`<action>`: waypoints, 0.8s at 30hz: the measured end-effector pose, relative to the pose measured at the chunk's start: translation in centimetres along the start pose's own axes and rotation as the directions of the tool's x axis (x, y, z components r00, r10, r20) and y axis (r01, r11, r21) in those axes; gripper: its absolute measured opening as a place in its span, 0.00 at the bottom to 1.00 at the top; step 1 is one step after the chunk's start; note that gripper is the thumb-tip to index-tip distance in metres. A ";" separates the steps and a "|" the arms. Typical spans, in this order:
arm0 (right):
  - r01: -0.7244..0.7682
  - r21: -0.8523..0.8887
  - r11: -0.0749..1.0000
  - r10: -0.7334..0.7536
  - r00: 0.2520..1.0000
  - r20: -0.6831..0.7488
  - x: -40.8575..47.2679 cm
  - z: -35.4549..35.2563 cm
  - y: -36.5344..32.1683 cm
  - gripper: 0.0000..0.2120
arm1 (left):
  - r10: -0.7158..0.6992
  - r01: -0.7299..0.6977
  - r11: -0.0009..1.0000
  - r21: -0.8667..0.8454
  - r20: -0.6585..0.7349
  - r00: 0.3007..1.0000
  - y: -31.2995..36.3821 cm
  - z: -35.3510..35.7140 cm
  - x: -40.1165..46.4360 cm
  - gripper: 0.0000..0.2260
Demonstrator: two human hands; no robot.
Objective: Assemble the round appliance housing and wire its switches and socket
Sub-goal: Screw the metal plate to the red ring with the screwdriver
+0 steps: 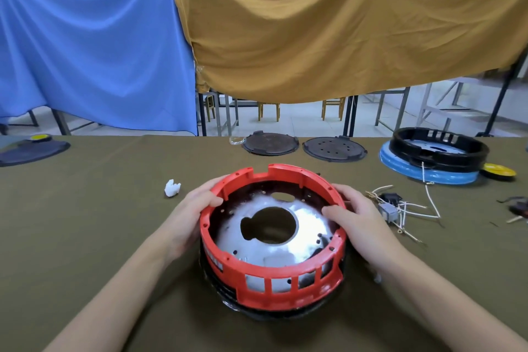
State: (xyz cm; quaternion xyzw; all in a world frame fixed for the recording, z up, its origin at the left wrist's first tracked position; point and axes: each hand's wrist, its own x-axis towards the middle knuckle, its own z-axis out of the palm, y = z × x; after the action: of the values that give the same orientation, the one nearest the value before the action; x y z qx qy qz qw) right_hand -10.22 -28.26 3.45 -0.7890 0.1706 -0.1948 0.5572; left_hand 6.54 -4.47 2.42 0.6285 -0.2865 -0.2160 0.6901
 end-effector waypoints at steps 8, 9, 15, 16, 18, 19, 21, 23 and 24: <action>0.009 -0.082 0.997 -0.006 0.999 0.036 -0.2 -0.6 -0.7 0.21 | -0.023 0.023 1.000 0.021 -0.026 0.999 0.2 0.0 0.2 0.24; 0.002 -0.119 0.993 0.004 0.998 0.055 -0.2 -0.6 -0.8 0.19 | -0.047 0.048 0.998 0.031 -0.033 0.998 0.1 -0.1 0.2 0.24; -0.052 -0.168 0.984 0.073 0.990 0.122 -0.4 -0.6 -0.9 0.18 | -0.103 0.115 0.984 0.140 -0.089 0.991 0.3 -0.1 0.1 0.19; -0.058 -0.159 0.985 0.081 0.987 0.137 -0.5 -0.6 -1.0 0.19 | -0.103 0.118 0.978 0.170 -0.095 0.990 0.5 -0.3 0.0 0.18; -0.062 -0.156 0.986 0.086 0.985 0.149 -0.5 -0.6 -1.1 0.22 | -0.127 0.141 0.957 0.253 -0.068 0.989 0.9 -0.6 -0.2 0.18; -0.058 -0.154 0.986 0.080 0.986 0.144 -0.5 -0.6 -1.0 0.23 | -0.139 0.149 0.942 0.300 -0.053 0.989 1.0 -0.7 -0.4 0.19; -0.041 -0.145 0.989 0.058 0.991 0.121 -0.5 -0.5 -1.0 0.23 | -0.121 0.133 0.923 0.362 -0.055 0.991 1.2 -0.6 -0.6 0.19; -0.012 -0.129 0.992 0.023 0.996 0.087 -0.4 -0.4 -1.0 0.22 | -0.061 0.089 0.927 0.364 -0.087 0.994 1.3 -0.3 -0.6 0.18; 0.003 -0.118 0.993 0.005 0.998 0.067 -0.4 -0.5 -1.1 0.22 | -0.031 0.065 0.934 0.351 -0.101 0.994 1.3 -0.1 -0.6 0.17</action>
State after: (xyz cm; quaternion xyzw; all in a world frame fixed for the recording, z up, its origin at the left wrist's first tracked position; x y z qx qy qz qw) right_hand -10.73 -28.10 4.55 -0.8266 0.1634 -0.1572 0.5150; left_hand 6.10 -3.81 3.63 0.7588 -0.2724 -0.1478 0.5729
